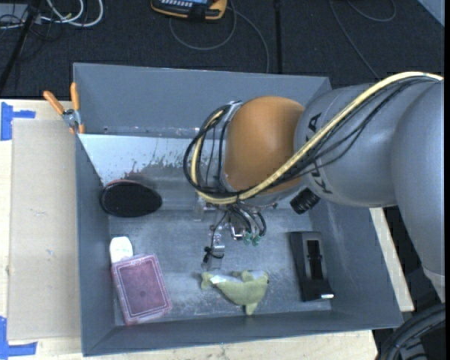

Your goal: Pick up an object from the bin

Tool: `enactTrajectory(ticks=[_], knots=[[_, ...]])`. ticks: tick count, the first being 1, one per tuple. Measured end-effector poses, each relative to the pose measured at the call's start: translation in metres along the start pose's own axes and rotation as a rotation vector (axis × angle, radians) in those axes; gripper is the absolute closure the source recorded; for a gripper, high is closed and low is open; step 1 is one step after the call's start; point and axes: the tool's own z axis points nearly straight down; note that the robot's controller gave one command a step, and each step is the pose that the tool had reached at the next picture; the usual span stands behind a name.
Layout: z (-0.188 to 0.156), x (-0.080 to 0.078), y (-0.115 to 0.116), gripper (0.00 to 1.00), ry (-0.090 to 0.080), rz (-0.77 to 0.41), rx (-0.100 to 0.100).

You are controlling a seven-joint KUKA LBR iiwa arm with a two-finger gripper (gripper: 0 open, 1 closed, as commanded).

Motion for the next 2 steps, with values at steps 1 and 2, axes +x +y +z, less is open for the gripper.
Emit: enactTrajectory(ticks=[1,2], knots=[[-0.005,-0.002,0.000,0.00,-0.007,0.002,-0.001],[0.023,0.025,-0.038,0.00,-0.007,0.049,-0.003]])
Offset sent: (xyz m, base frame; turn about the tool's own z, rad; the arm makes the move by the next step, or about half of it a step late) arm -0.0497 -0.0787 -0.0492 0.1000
